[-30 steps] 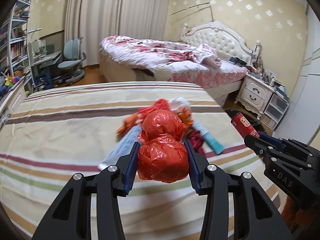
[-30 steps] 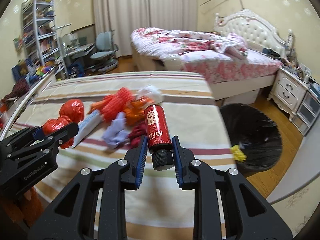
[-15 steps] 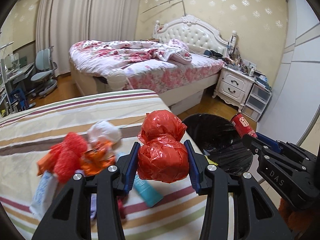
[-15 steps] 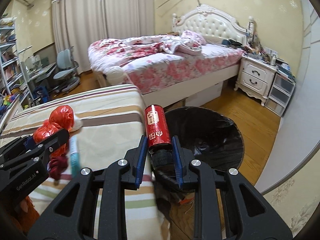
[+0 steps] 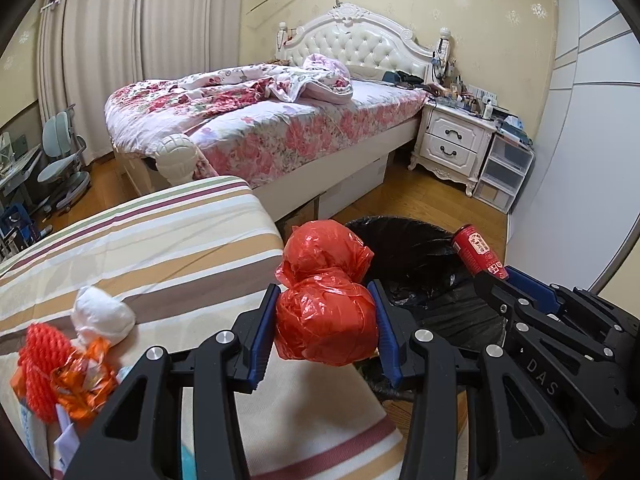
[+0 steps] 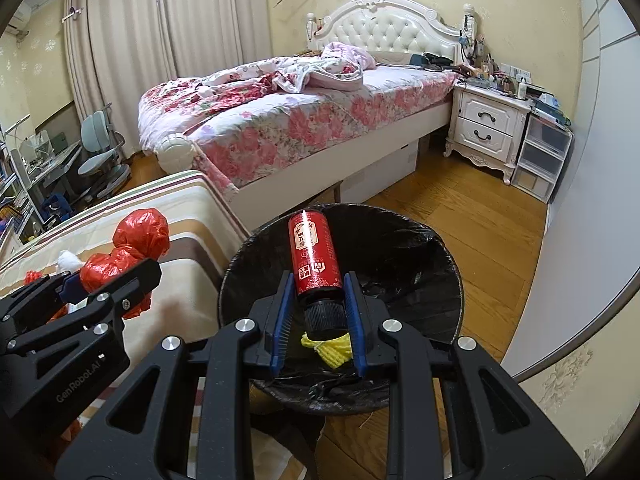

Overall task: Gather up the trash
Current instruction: 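Carry both items over the black bin and release them inside, then return both open tools to the trash pile on the bed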

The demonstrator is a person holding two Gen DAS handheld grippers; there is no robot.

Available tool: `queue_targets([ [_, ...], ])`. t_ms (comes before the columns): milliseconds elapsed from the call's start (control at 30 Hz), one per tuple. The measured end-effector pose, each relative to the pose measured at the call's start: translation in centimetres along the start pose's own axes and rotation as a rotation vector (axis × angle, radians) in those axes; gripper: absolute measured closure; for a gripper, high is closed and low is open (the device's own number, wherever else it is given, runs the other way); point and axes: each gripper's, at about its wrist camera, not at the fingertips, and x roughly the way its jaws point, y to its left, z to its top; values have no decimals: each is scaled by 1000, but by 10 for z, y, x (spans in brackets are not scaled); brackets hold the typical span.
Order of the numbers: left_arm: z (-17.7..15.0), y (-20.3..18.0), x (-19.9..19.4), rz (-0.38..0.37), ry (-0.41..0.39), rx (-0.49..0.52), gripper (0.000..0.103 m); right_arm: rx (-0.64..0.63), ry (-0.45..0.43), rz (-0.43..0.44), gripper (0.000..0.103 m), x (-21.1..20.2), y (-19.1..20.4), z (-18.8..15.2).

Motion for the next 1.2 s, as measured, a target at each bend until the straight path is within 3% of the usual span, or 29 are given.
queue_targets([
  [433, 13, -17, 33, 6, 31, 34, 55, 36, 31, -21, 78, 28, -25, 12],
  [633, 14, -21, 30, 5, 12, 46, 32, 52, 35, -36, 77, 33, -31, 13],
  [800, 14, -22, 28, 12, 0, 45, 30, 63, 34, -46, 76, 31, -34, 13],
  [867, 14, -19, 25, 25, -7, 39, 28, 68, 29, -56, 70, 28, -34, 13],
  [900, 14, -18, 23, 28, -12, 38, 28, 72, 23, -61, 61, 25, -35, 12],
  [1067, 10, -11, 9, 46, -40, 35, 26, 76, 12, -76, 54, 14, -33, 10],
  [1200, 4, -1, -7, 55, -62, 30, 24, 79, 2, -81, 44, 2, -29, 5],
])
